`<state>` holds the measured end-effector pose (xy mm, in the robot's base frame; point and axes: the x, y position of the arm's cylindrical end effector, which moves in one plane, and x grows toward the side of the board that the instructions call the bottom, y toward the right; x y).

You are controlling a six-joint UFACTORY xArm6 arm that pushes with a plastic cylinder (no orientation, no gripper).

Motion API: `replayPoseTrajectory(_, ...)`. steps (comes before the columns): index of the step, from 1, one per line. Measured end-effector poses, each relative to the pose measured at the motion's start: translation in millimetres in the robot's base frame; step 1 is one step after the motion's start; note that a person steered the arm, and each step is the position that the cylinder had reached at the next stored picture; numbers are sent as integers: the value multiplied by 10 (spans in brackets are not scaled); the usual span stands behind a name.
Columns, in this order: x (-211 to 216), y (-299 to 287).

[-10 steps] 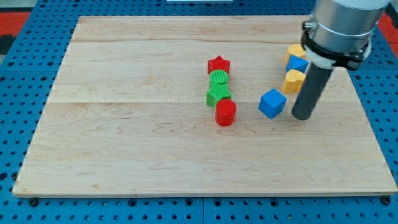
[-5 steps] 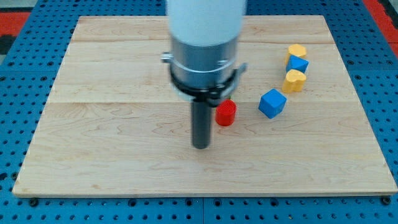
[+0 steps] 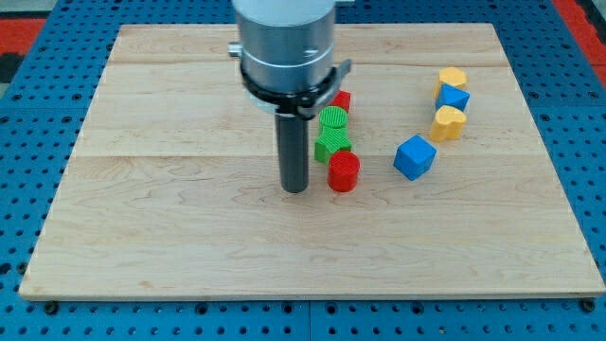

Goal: Move red circle to the right

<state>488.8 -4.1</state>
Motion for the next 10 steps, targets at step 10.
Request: replayPoseTrajectory(10, 277, 802)
